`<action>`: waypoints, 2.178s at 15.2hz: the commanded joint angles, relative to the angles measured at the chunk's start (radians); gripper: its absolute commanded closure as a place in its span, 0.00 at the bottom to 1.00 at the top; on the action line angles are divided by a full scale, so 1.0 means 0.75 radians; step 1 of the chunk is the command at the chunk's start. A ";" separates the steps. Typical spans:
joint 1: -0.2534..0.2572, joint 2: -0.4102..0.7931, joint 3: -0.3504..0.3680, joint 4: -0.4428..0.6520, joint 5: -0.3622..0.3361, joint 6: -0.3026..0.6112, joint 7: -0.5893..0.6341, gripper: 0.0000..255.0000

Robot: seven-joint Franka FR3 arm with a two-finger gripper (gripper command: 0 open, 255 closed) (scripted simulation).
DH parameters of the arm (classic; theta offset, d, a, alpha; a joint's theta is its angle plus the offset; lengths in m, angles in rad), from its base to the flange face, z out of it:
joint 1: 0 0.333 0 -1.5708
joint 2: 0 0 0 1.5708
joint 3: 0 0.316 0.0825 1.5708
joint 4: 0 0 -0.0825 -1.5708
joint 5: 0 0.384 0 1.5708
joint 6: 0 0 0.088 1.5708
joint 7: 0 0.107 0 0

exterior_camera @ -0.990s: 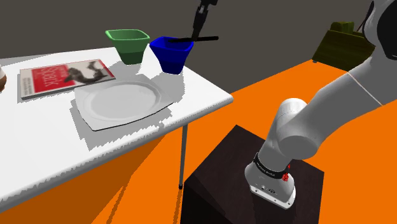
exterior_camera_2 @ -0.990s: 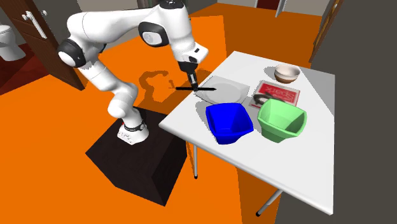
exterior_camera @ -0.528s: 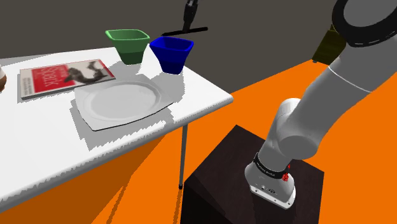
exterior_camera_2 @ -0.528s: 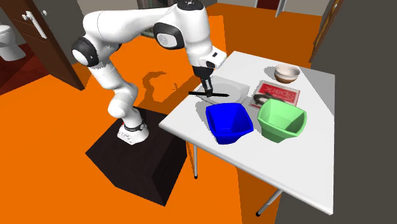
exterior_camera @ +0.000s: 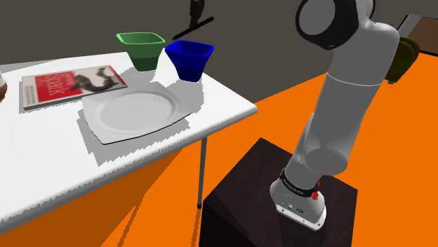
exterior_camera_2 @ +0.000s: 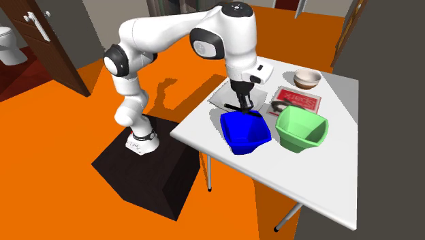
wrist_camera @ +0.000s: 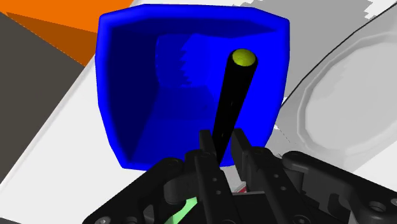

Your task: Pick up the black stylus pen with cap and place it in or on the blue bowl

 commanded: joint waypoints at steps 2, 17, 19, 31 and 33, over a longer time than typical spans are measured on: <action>-0.004 0.016 -0.002 -0.022 0.006 0.035 -0.015 1.00; 0.026 -0.066 0.011 -0.345 -0.027 0.284 -0.040 1.00; 0.026 -0.066 0.011 -0.345 -0.027 0.284 -0.040 1.00; 0.007 -0.047 -0.003 -0.190 -0.019 0.142 -0.039 0.00; 0.000 -0.038 -0.007 -0.144 -0.014 0.103 -0.040 0.00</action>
